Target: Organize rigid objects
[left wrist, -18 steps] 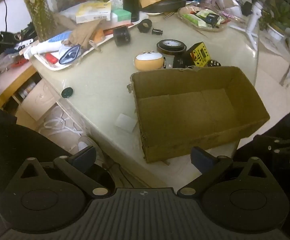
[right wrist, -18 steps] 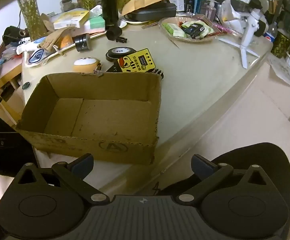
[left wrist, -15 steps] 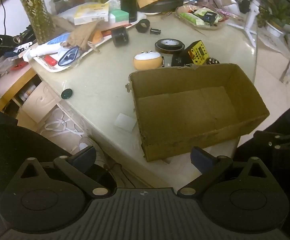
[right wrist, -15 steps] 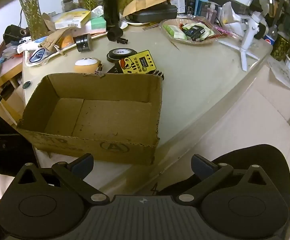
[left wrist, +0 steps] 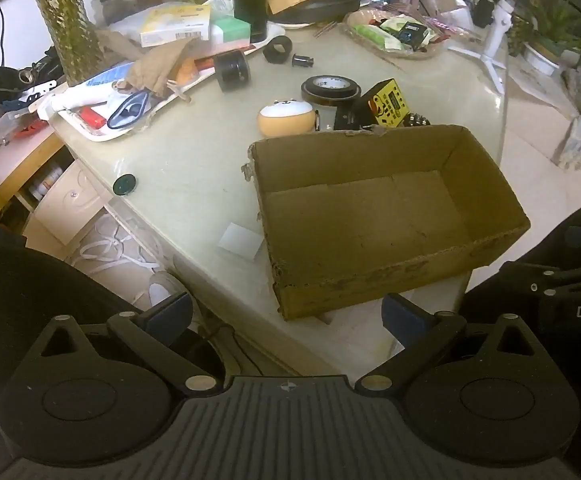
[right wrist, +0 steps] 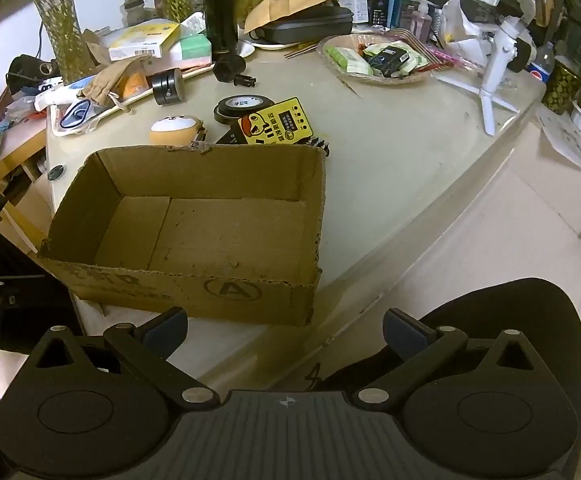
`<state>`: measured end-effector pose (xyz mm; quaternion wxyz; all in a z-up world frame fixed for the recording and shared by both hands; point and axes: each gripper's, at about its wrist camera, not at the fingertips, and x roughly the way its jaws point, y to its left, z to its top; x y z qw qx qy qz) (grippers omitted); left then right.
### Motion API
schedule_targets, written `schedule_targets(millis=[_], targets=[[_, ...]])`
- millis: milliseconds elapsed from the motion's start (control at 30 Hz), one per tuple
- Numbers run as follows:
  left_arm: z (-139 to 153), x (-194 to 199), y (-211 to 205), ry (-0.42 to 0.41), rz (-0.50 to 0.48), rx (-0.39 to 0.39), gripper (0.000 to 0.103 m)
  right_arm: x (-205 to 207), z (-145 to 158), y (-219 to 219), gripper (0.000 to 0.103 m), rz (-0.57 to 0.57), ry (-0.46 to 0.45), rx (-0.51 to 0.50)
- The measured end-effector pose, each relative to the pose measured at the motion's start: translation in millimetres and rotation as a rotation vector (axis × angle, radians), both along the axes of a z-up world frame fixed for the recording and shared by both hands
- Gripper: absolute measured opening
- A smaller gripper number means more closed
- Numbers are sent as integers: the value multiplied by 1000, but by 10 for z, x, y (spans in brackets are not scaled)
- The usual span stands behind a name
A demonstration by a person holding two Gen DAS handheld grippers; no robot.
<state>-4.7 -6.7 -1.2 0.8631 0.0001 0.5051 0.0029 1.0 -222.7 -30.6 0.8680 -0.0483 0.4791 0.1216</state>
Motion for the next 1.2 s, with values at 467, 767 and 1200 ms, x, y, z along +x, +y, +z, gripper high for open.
schedule_targets(millis=[467, 767, 1200], targets=[[-29, 3, 4, 13, 0, 12, 103, 10, -2, -24, 103, -14, 13, 0], [-10, -5, -40, 2, -28, 20, 103, 12, -35, -13, 103, -13, 14, -6], [-9, -21, -92, -2, -46, 39, 103, 17, -43, 9, 103, -11, 22, -20]])
